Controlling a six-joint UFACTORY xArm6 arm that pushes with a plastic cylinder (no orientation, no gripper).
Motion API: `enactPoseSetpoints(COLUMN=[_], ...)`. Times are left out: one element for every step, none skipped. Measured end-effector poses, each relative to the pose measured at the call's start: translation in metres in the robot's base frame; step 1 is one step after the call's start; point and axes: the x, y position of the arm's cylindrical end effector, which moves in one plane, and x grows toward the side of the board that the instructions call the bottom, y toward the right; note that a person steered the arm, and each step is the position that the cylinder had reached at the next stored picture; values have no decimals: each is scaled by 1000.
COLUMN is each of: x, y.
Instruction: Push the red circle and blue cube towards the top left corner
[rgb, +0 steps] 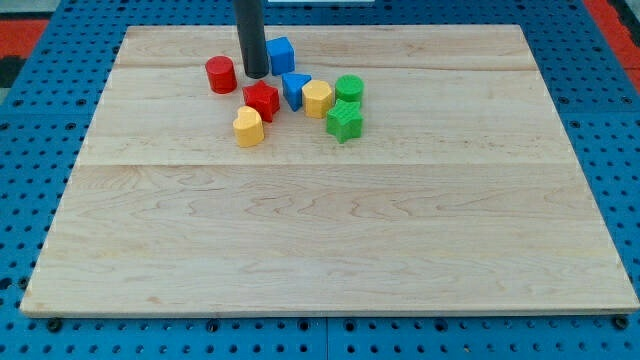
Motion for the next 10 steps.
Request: enactPoseSetpoints(x=[20,24,24,24,24,28,37,35,5,-43], y=[0,0,1,4,8,13,5,-23,-30,-62])
